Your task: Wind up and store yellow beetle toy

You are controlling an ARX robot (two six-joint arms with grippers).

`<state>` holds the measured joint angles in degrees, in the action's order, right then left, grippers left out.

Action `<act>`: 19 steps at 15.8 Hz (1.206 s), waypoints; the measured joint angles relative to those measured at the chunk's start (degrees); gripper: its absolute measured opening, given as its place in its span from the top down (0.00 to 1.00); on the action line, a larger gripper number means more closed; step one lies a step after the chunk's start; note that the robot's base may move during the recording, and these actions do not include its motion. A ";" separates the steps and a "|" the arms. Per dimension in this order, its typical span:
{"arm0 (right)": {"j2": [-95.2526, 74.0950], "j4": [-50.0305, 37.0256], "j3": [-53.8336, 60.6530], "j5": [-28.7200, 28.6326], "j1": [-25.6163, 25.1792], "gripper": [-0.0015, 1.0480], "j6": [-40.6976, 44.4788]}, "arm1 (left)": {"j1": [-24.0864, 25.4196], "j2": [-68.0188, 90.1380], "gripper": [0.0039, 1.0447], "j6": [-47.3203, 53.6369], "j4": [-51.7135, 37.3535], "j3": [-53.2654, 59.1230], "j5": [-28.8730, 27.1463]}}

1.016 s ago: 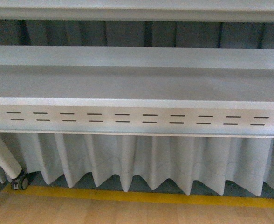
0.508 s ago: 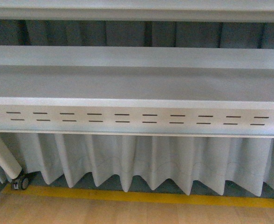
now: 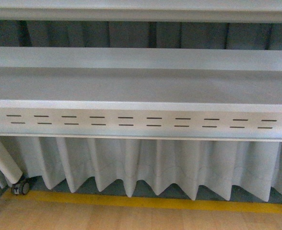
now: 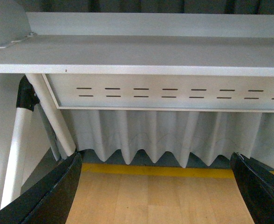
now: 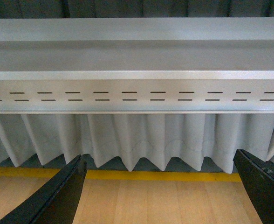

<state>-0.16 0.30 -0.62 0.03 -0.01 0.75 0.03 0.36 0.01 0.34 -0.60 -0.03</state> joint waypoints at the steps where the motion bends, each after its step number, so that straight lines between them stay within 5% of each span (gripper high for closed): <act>1: 0.00 0.00 0.00 0.00 0.00 0.06 0.00 | 0.00 0.00 0.06 0.00 0.00 0.00 0.00; 19: -0.02 -0.09 0.00 0.00 0.00 0.06 -0.13 | 0.00 0.00 0.06 0.00 -0.11 0.00 -0.02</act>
<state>-0.19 0.21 -0.62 0.03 -0.01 0.62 0.03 0.36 0.01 0.23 -0.60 -0.05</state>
